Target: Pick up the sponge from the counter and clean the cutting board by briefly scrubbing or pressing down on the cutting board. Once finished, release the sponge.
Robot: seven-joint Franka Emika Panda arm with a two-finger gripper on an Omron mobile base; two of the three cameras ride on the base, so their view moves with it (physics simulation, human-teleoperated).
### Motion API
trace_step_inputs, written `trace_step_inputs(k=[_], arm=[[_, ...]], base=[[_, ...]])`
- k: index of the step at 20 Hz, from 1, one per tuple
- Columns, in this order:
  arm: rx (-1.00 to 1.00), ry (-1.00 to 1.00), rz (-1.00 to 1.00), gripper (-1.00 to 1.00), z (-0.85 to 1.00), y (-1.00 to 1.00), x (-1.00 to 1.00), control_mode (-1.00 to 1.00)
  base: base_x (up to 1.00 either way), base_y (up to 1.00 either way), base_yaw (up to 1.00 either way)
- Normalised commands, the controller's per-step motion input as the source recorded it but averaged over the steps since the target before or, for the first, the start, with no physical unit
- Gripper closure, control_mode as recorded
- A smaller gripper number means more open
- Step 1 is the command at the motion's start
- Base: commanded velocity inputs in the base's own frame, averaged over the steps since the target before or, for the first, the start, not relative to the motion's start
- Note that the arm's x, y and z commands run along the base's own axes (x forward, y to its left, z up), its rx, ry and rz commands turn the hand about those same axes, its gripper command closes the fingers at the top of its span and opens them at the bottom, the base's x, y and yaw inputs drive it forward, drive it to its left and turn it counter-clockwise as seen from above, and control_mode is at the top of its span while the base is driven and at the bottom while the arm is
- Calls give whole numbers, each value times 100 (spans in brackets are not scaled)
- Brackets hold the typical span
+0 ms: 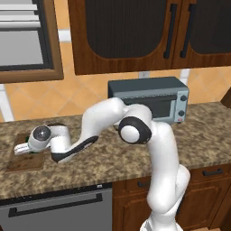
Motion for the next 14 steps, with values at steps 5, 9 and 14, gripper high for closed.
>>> trace_step_inputs(k=[5,9,14], arm=[[1,0,0,100,34,-55,-64,-100],[2,0,0,100,53,-56,-56,-100],[3,0,0,100,56,-66,-44,-100]], base=[[0,0,0],[0,0,0],[0,0,0]])
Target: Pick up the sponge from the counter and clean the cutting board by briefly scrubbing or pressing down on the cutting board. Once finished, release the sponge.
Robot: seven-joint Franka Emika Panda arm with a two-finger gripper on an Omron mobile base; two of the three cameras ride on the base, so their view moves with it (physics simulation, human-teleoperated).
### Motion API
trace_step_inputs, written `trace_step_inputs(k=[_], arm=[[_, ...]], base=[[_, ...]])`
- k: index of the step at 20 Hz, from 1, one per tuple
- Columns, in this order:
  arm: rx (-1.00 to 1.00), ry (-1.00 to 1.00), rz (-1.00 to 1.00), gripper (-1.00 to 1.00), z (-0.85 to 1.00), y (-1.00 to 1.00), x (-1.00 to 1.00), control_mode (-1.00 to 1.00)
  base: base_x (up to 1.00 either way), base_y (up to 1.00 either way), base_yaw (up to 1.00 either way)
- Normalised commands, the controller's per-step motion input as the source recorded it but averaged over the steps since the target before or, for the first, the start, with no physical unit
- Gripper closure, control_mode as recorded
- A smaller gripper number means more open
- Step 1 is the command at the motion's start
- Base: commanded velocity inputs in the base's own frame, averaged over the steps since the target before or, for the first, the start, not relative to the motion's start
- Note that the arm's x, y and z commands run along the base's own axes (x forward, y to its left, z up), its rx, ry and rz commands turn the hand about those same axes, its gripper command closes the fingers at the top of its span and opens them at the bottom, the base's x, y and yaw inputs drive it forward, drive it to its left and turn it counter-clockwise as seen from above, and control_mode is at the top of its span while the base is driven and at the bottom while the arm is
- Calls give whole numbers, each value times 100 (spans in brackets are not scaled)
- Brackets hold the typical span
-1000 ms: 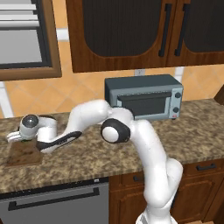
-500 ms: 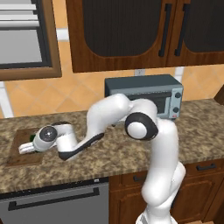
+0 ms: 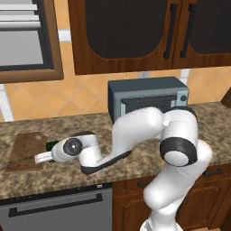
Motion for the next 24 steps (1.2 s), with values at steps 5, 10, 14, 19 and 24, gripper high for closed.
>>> trace_step_inputs(k=[5,10,14,19,24], arm=[[1,3,0,100,74,-77,-7,-100],[0,26,4,100,77,-75,2,-100],[-7,40,10,100,87,-47,10,-100],[-7,40,6,100,100,-2,18,-100],[-14,12,1,100,38,1,-11,-100]], base=[[0,0,0],[0,0,0],[0,0,0],[0,0,0],[0,0,0]])
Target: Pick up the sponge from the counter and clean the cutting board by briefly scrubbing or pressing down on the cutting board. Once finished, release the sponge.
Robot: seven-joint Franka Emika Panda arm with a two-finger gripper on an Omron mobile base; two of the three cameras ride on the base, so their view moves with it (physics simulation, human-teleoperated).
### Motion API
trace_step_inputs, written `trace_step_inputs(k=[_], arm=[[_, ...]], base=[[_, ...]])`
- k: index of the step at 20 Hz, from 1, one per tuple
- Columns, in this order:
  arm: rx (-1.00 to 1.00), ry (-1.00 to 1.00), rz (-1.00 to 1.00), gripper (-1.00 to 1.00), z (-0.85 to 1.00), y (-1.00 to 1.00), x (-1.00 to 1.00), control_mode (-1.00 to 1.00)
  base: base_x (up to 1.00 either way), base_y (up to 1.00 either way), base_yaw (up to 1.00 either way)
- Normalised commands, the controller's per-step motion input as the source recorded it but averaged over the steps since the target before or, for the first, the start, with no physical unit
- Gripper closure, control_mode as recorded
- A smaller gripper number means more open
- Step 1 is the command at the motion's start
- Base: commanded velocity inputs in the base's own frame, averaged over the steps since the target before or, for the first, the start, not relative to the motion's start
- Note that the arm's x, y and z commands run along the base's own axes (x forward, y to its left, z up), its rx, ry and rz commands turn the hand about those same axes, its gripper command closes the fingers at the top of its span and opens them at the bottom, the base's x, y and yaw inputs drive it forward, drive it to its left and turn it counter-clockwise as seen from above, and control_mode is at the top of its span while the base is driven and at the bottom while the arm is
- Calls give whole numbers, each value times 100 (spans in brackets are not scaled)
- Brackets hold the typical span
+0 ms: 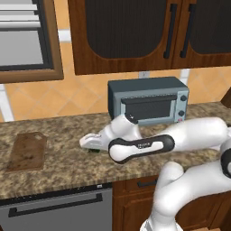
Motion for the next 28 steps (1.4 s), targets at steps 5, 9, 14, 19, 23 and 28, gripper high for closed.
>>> trace_step_inputs(k=[5,9,14,19,23,28], arm=[[-34,-1,0,100,-20,-1,-45,-100],[-23,20,0,100,48,-20,9,-100],[-11,40,0,100,56,-32,9,-100],[-3,4,0,100,-56,-27,-3,-100],[0,-7,0,100,-40,-9,42,-100],[0,0,0,100,-35,9,75,-100]], base=[[0,0,0],[0,0,0],[0,0,0],[0,0,0],[0,0,0],[0,0,0]])
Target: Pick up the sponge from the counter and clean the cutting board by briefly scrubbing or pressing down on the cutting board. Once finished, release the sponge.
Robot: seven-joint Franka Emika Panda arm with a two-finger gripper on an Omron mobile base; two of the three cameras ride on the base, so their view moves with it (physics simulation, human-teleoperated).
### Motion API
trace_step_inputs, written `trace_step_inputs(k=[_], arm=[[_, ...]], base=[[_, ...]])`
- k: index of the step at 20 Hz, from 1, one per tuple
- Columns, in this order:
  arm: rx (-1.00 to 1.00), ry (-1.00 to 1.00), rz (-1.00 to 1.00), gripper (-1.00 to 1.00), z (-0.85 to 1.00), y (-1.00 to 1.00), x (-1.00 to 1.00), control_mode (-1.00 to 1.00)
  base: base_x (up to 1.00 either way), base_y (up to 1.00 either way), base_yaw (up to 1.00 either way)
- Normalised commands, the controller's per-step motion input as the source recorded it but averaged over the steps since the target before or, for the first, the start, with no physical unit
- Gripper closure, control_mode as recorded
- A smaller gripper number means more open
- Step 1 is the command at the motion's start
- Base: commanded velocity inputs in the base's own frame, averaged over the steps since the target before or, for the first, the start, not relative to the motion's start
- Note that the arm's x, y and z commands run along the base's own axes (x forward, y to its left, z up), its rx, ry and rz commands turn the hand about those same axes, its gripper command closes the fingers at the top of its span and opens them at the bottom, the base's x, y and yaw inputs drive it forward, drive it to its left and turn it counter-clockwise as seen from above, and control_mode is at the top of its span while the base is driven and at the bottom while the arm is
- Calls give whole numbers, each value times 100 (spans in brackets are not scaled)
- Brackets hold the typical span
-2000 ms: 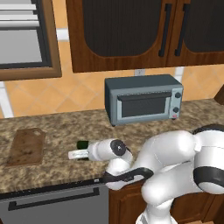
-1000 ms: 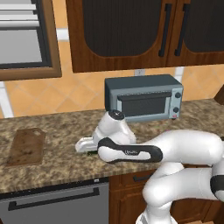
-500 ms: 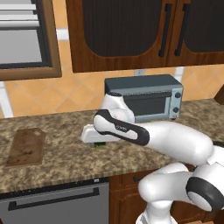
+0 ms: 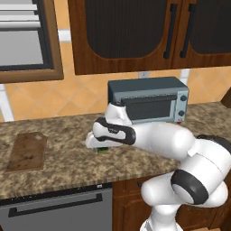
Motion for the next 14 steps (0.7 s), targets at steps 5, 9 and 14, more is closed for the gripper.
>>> trace_step_inputs(k=[5,9,14], arm=[[0,0,0,100,-40,1,46,-100],[0,0,0,-100,-21,9,21,-100],[0,1,0,-100,0,1,4,-100]], base=[[0,0,0],[0,0,0],[0,0,0]])
